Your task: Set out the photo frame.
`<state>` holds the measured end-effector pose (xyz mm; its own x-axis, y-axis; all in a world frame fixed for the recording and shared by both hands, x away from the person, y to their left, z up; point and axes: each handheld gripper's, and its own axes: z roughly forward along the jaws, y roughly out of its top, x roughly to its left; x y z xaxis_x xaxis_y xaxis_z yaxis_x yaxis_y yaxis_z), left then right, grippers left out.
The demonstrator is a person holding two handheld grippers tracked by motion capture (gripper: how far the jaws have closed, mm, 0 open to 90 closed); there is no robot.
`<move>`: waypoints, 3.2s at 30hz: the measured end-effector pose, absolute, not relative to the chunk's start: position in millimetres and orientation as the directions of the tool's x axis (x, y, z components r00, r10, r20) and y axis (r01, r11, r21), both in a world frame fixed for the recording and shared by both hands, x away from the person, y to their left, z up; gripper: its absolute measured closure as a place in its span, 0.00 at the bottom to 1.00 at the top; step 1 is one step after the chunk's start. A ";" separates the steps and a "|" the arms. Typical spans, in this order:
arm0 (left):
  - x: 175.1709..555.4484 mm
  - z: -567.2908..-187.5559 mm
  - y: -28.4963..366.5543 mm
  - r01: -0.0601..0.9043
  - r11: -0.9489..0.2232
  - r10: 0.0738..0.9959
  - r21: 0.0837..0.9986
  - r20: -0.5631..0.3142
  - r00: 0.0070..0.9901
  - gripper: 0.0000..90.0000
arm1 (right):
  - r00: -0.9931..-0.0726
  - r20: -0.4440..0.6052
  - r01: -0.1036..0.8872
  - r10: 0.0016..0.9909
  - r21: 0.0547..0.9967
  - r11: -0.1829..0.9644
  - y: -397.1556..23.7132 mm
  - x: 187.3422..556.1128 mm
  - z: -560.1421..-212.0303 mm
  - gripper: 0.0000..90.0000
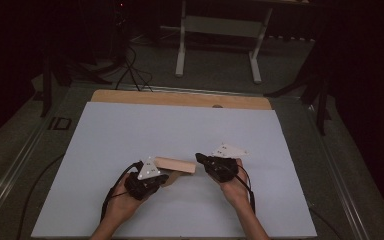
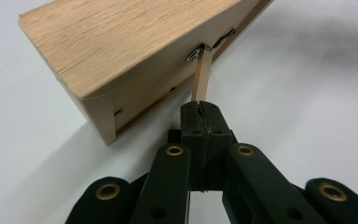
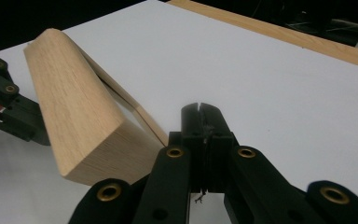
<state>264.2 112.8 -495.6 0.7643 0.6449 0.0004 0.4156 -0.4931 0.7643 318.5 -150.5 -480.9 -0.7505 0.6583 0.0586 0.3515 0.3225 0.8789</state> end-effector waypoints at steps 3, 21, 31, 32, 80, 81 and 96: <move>264.3 -495.4 112.6 0.415 -0.490 0.650 0.767 0.004 0.760 1.00 | -0.752 0.056 0.352 0.657 0.877 0.328 -150.0 319.0 -482.0 0.99; 267.4 -494.2 116.0 0.425 -0.461 0.679 0.779 0.001 0.734 1.00 | -0.766 0.067 0.360 0.640 0.869 0.339 -141.6 320.7 -490.5 0.99; 270.6 -492.8 119.5 0.442 -0.419 0.699 0.793 -0.029 0.714 1.00 | -0.765 0.079 0.366 0.639 0.869 0.332 -141.8 321.6 -491.5 1.00; 271.0 -492.5 119.8 0.444 -0.417 0.702 0.793 -0.030 0.712 1.00 | -0.765 0.078 0.366 0.639 0.869 0.333 -141.8 321.5 -491.5 1.00; 272.5 -486.8 93.2 0.416 -0.444 0.661 0.793 -0.023 0.750 1.00 | -0.782 0.049 0.345 0.621 0.864 0.367 -138.3 309.2 -489.3 1.00; 272.8 -486.9 93.3 0.417 -0.446 0.660 0.792 -0.023 0.751 1.00 | -0.783 0.048 0.344 0.620 0.863 0.369 -138.0 308.7 -489.3 1.00; 277.2 -488.2 94.7 0.418 -0.437 0.672 0.796 -0.020 0.740 1.00 | -0.796 0.033 0.329 0.604 0.862 0.386 -134.3 303.7 -488.9 1.00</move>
